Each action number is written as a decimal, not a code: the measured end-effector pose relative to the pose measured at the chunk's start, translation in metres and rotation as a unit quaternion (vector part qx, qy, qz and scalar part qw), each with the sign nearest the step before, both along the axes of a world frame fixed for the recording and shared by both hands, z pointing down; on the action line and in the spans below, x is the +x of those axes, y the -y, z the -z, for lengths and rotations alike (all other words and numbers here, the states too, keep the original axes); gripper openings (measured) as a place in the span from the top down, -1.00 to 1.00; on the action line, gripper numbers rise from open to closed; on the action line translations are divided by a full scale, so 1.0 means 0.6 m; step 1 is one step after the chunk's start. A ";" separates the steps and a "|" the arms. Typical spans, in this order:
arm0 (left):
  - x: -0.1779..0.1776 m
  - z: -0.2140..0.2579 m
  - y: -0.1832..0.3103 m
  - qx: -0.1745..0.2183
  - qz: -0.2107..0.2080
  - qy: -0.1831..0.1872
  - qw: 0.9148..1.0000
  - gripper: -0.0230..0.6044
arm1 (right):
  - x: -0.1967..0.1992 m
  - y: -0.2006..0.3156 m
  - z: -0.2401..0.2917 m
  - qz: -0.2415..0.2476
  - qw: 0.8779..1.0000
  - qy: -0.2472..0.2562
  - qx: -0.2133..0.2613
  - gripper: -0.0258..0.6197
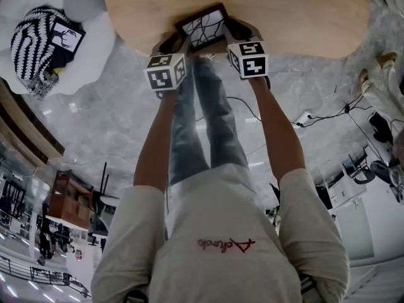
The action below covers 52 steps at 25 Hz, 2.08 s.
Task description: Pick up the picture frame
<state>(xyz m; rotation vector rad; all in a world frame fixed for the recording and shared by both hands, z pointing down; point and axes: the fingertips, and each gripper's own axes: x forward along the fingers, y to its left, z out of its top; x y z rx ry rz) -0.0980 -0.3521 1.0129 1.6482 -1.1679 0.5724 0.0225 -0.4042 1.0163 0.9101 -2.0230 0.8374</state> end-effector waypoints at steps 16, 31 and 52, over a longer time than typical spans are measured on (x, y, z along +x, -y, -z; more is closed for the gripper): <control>0.005 0.002 0.009 -0.003 0.011 0.002 1.000 0.64 | 0.011 -0.019 0.010 -0.031 0.999 -0.015 0.006 0.70; -0.019 0.108 0.057 0.065 0.034 0.022 0.997 0.70 | -0.005 0.009 0.121 -0.070 0.995 -0.009 0.075 0.70; -0.060 0.428 0.161 0.196 0.033 0.046 0.979 0.70 | -0.046 0.108 0.438 -0.072 0.978 0.024 0.195 0.70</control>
